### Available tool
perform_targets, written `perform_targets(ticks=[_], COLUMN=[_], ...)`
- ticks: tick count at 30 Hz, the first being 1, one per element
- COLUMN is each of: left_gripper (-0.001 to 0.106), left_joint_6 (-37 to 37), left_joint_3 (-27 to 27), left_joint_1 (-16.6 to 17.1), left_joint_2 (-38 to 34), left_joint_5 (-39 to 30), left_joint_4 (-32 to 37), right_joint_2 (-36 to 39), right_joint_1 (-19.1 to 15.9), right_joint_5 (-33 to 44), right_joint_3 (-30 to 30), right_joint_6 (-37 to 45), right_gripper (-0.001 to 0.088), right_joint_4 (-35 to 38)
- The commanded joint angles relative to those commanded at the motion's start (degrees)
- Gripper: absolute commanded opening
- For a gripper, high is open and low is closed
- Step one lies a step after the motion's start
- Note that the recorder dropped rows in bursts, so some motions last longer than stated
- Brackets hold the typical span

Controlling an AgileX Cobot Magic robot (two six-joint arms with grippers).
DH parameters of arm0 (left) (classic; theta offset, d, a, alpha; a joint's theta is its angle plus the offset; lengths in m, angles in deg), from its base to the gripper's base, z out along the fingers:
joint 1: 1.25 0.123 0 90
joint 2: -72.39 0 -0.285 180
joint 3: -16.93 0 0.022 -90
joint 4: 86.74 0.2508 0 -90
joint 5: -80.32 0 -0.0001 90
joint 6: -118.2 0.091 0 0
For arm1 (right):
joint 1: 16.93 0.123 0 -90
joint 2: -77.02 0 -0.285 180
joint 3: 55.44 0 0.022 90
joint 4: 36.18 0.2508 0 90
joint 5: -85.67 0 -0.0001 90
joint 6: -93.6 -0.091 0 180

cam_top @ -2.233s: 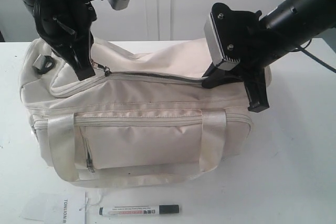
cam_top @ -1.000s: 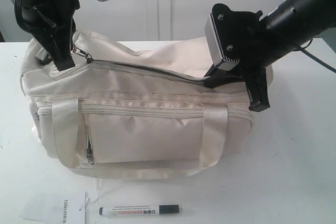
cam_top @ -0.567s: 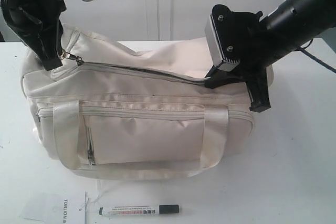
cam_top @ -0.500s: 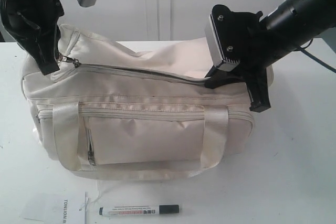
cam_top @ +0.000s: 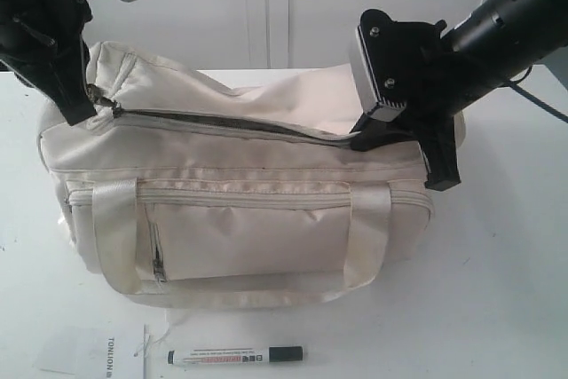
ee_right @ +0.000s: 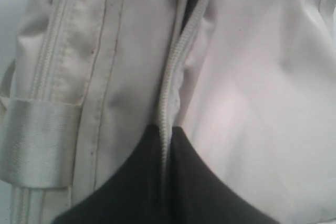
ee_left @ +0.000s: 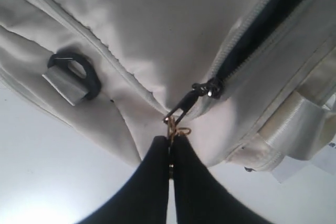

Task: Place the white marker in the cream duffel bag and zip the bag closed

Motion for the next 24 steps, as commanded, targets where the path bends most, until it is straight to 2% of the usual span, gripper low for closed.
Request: perform_targets(ticks=[4,6,8,11,13,15,18,21,24], left_gripper=[0.0,0.0,0.0,0.0,0.0,0.0,0.0,0.0,0.0], left_joint_6=[0.0,0.0,0.0,0.17,0.3,0.29,0.47,0.47,0.6], left_joint_3=[0.65,0.65,0.65,0.65,0.65,0.65,0.65,0.65,0.65], left_joint_1=[0.0,0.0,0.0,0.0,0.0,0.0,0.0,0.0,0.0], left_joint_2=[0.0,0.0,0.0,0.0,0.0,0.0,0.0,0.0,0.0], left_joint_5=[0.03,0.17,0.17,0.0,0.0,0.0,0.0,0.0,0.0], left_joint_4=[-0.41,-0.94,-1.79,-2.62,-2.6,-2.6,-2.6,-2.6,-2.6], right_joint_2=[-0.08,-0.53,-1.61,-2.02,-1.63,-0.61,1.65,3.99,5.8], right_joint_1=[0.0,0.0,0.0,1.22,3.21,5.96,10.1,12.19,13.97], right_joint_5=[-0.16,-1.06,-1.8,-1.14,-1.07,-1.52,-5.39,-6.39,-5.49], right_joint_3=[0.0,0.0,0.0,0.0,0.12,0.66,3.04,6.19,9.02], right_joint_6=[-1.19,-1.45,-1.58,-1.46,-1.61,-3.79,-11.26,-17.84,-17.98], right_gripper=[0.0466,0.0581,0.0651,0.0662,0.066,0.0645,0.0617,0.0617,0.0617], right_joint_4=[2.35,6.8,16.01,32.58,34.35,32.84,26.2,21.44,19.25])
